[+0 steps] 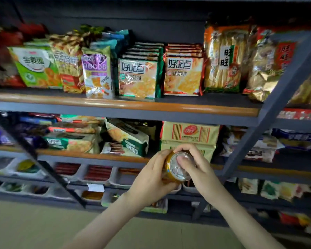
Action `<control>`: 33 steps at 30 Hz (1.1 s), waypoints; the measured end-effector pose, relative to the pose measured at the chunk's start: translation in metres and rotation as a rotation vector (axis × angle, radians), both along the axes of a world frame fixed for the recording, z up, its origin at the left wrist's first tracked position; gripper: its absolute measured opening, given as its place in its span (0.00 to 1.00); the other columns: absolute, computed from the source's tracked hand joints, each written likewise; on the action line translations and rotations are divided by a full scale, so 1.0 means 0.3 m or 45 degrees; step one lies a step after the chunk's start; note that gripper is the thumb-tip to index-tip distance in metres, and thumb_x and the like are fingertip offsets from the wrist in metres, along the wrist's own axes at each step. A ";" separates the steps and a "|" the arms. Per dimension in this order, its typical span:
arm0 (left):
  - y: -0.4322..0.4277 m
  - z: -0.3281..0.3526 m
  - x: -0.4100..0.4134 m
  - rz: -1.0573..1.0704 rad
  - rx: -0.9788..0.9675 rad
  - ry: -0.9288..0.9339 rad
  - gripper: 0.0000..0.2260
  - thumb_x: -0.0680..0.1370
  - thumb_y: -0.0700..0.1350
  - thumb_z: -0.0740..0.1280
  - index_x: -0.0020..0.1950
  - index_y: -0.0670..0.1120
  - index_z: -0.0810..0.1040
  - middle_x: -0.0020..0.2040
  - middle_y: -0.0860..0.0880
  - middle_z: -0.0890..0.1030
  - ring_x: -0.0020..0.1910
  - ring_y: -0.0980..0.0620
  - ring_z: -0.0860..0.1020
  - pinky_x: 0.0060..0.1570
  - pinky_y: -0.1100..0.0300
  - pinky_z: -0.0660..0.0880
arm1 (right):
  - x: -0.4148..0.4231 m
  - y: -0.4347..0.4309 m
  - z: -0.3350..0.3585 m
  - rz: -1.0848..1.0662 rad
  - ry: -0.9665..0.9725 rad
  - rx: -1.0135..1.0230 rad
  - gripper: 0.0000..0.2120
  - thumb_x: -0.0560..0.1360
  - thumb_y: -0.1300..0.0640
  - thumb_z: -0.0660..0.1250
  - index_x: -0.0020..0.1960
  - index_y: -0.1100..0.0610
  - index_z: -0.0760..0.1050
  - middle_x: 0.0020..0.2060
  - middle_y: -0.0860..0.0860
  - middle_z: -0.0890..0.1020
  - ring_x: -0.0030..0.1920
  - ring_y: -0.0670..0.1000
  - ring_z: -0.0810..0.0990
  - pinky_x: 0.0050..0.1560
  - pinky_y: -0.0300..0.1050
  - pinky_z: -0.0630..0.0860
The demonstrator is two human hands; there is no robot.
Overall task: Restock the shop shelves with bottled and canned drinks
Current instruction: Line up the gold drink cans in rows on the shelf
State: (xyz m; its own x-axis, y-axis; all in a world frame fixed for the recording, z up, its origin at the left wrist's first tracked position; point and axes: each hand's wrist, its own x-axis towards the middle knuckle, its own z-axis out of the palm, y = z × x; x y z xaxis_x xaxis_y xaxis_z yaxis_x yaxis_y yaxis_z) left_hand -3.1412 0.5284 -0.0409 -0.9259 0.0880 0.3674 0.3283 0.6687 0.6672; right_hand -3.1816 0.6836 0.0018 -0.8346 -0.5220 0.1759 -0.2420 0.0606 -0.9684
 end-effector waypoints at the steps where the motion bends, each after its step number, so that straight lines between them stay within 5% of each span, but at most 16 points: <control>1: -0.006 -0.003 0.005 0.043 0.056 -0.066 0.33 0.68 0.56 0.70 0.70 0.47 0.65 0.63 0.52 0.73 0.60 0.55 0.74 0.55 0.65 0.72 | -0.013 -0.009 -0.008 0.037 -0.050 -0.021 0.06 0.80 0.54 0.60 0.52 0.46 0.75 0.47 0.39 0.78 0.49 0.42 0.79 0.46 0.38 0.77; 4: -0.015 0.007 0.016 0.191 0.350 -0.311 0.32 0.64 0.57 0.77 0.65 0.54 0.70 0.58 0.57 0.79 0.55 0.62 0.78 0.52 0.66 0.75 | -0.050 -0.021 -0.057 0.197 -0.227 -0.041 0.16 0.77 0.44 0.62 0.64 0.39 0.73 0.63 0.40 0.76 0.64 0.42 0.74 0.62 0.41 0.73; 7: -0.015 0.035 0.004 0.256 0.982 -0.724 0.27 0.62 0.58 0.76 0.56 0.48 0.76 0.49 0.49 0.84 0.46 0.57 0.83 0.42 0.63 0.78 | -0.065 -0.023 -0.126 0.406 -0.348 0.009 0.37 0.70 0.34 0.68 0.74 0.33 0.56 0.73 0.34 0.59 0.69 0.35 0.65 0.62 0.36 0.71; 10: -0.024 0.042 -0.024 0.248 1.514 -1.091 0.24 0.68 0.55 0.74 0.58 0.42 0.77 0.51 0.43 0.84 0.50 0.47 0.83 0.45 0.55 0.81 | -0.079 -0.027 -0.158 0.417 -0.080 0.251 0.38 0.71 0.41 0.71 0.74 0.31 0.53 0.74 0.32 0.53 0.74 0.36 0.56 0.69 0.38 0.65; 13: -0.017 0.047 -0.045 0.298 1.753 -1.247 0.22 0.67 0.57 0.69 0.55 0.45 0.79 0.48 0.45 0.84 0.45 0.51 0.82 0.34 0.61 0.80 | -0.115 -0.024 -0.154 0.385 0.292 0.507 0.37 0.73 0.52 0.73 0.72 0.35 0.54 0.73 0.32 0.53 0.73 0.31 0.50 0.72 0.31 0.55; 15: -0.007 0.046 -0.063 0.328 1.775 -1.296 0.24 0.66 0.59 0.69 0.56 0.46 0.79 0.50 0.46 0.83 0.45 0.51 0.81 0.33 0.62 0.79 | -0.133 -0.023 -0.142 0.368 0.330 0.564 0.40 0.70 0.49 0.76 0.72 0.36 0.54 0.70 0.28 0.54 0.70 0.28 0.53 0.70 0.29 0.57; 18: 0.000 0.049 -0.089 0.324 1.816 -1.322 0.23 0.68 0.58 0.69 0.56 0.45 0.80 0.53 0.45 0.84 0.49 0.48 0.83 0.45 0.57 0.80 | -0.142 -0.030 -0.134 0.308 0.300 0.693 0.47 0.64 0.42 0.79 0.73 0.37 0.53 0.65 0.25 0.58 0.65 0.27 0.61 0.64 0.28 0.64; 22: -0.005 0.060 -0.101 0.281 1.758 -1.293 0.20 0.75 0.60 0.65 0.55 0.44 0.79 0.47 0.46 0.85 0.42 0.52 0.84 0.36 0.60 0.81 | -0.122 -0.054 -0.144 0.066 0.333 0.548 0.41 0.64 0.51 0.80 0.71 0.43 0.62 0.64 0.34 0.68 0.64 0.36 0.71 0.61 0.32 0.70; 24: -0.018 0.052 -0.096 0.288 1.699 -1.262 0.26 0.76 0.63 0.60 0.58 0.43 0.79 0.46 0.46 0.84 0.43 0.51 0.83 0.39 0.59 0.81 | -0.124 -0.058 -0.139 -0.060 0.140 0.316 0.33 0.64 0.55 0.79 0.63 0.44 0.68 0.56 0.36 0.77 0.57 0.37 0.77 0.55 0.31 0.73; 26: -0.028 0.041 -0.080 0.290 1.671 -1.255 0.32 0.74 0.66 0.59 0.58 0.39 0.78 0.45 0.43 0.84 0.45 0.48 0.83 0.46 0.56 0.81 | -0.139 -0.054 -0.129 -0.071 -0.215 -0.027 0.25 0.63 0.51 0.79 0.56 0.51 0.73 0.49 0.45 0.82 0.53 0.47 0.81 0.54 0.41 0.77; 29: -0.032 0.037 -0.056 0.266 1.700 -1.163 0.37 0.67 0.69 0.70 0.64 0.43 0.75 0.56 0.41 0.83 0.56 0.44 0.81 0.57 0.52 0.78 | -0.141 -0.056 -0.129 0.113 -0.730 -0.436 0.38 0.59 0.41 0.80 0.62 0.58 0.74 0.56 0.56 0.82 0.58 0.56 0.81 0.60 0.53 0.78; 33: -0.046 0.062 -0.058 0.232 1.699 -0.873 0.26 0.74 0.51 0.72 0.67 0.40 0.70 0.56 0.41 0.83 0.56 0.45 0.81 0.54 0.54 0.79 | -0.117 -0.070 -0.133 0.229 -0.983 -0.557 0.34 0.63 0.43 0.78 0.64 0.58 0.75 0.60 0.61 0.80 0.61 0.60 0.78 0.59 0.57 0.77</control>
